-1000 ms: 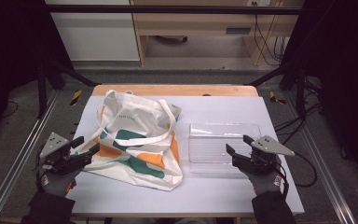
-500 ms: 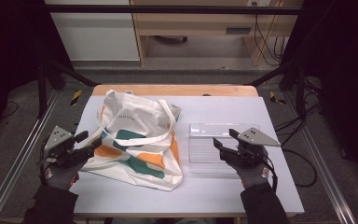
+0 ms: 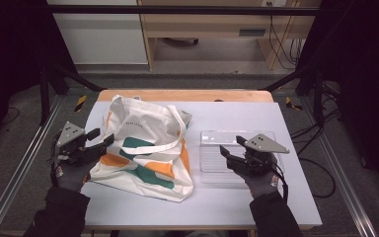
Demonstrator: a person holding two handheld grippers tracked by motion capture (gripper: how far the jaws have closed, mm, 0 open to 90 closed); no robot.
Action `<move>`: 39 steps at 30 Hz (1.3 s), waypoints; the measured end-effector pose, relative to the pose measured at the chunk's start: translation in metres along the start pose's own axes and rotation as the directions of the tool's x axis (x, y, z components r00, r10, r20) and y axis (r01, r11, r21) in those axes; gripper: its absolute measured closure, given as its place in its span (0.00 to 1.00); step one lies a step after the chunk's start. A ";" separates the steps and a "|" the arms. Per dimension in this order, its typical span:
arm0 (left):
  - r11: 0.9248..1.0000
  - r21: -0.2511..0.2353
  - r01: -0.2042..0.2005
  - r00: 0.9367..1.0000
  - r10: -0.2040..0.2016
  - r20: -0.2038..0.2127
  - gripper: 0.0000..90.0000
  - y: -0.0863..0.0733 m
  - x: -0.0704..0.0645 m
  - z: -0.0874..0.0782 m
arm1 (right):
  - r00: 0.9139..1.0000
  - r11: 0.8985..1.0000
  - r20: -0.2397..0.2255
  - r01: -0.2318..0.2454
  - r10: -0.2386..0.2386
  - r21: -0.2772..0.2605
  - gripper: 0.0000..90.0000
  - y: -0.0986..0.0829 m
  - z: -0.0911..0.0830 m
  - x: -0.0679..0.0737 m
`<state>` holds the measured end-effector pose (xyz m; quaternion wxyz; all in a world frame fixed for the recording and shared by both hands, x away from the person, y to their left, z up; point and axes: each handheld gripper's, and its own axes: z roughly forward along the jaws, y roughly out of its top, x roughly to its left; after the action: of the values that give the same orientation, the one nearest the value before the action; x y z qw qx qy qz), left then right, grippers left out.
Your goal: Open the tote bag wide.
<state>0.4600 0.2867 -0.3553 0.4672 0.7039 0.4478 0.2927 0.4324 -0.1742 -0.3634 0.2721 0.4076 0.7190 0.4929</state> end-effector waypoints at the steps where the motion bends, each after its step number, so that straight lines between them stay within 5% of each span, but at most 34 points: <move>1: 1.000 0.001 -0.006 1.000 0.006 -0.001 0.47 0.002 -0.001 0.003 | 1.000 1.000 -0.001 -0.001 0.001 0.002 0.39 0.000 0.000 0.000; 15: 0.998 0.054 -0.045 0.999 0.047 -0.022 0.53 0.017 -0.013 0.043 | 1.000 1.000 -0.006 0.003 -0.003 0.007 0.40 -0.001 0.002 0.001; 23: 0.993 0.110 -0.041 0.999 0.043 -0.016 0.70 0.010 -0.010 0.057 | 1.000 1.000 -0.011 0.005 -0.005 0.011 0.40 -0.001 0.004 0.002; 30: 0.990 0.136 -0.039 0.999 0.041 -0.010 0.93 0.007 -0.011 0.062 | 1.000 1.000 -0.014 0.009 -0.009 0.015 0.40 -0.001 0.005 0.003; 39: 0.990 0.124 -0.065 0.998 0.065 0.002 0.98 0.002 -0.014 0.056 | 1.000 1.000 -0.023 0.009 -0.009 0.009 0.41 0.001 0.006 0.006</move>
<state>0.5007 0.2517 -0.3754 0.4123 0.7456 0.4423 0.2799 0.4343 -0.1663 -0.3648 0.2639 0.3999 0.7261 0.4932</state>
